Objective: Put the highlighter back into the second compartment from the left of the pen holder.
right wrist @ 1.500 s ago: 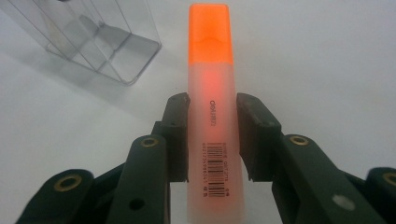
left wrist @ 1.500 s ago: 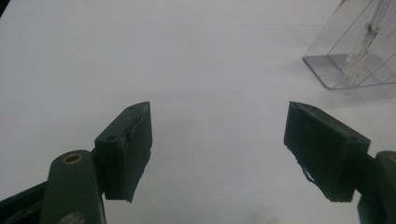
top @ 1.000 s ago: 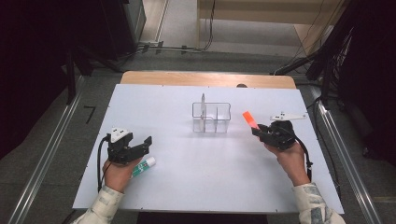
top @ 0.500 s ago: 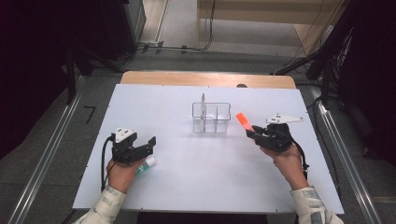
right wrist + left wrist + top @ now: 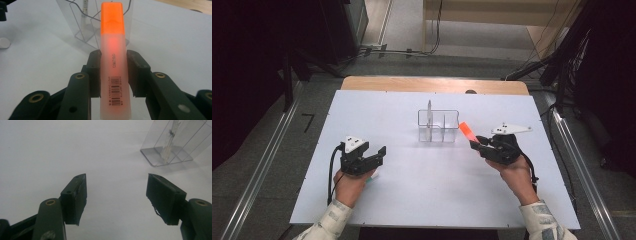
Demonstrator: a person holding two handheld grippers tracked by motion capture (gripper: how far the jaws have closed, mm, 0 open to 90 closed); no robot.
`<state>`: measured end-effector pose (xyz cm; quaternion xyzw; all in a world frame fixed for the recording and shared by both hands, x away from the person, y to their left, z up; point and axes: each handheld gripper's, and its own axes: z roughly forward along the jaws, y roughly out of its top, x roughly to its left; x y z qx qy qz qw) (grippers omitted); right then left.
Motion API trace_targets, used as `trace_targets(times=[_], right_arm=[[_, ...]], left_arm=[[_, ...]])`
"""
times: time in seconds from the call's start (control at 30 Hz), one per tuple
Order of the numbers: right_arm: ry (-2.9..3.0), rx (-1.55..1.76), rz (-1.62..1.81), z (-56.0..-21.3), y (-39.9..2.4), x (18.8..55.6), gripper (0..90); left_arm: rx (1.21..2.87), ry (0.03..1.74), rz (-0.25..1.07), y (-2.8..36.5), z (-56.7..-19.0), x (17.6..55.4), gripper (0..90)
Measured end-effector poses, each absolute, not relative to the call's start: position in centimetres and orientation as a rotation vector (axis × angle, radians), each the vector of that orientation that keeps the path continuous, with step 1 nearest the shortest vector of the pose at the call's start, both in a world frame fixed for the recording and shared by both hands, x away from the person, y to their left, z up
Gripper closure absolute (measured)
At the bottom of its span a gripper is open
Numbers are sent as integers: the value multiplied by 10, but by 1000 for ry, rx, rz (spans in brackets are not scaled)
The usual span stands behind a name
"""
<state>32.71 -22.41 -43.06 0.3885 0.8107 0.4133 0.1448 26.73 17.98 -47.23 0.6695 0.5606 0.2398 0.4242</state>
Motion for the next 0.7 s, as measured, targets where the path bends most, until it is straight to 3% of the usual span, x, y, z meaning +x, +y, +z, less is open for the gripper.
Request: trace_targets(times=[0.7], right_arm=[[2400, 1036, 1226, -432, -196, 319, 643]], left_arm=[[1720, 1290, 535, 138, -467, 278, 604]])
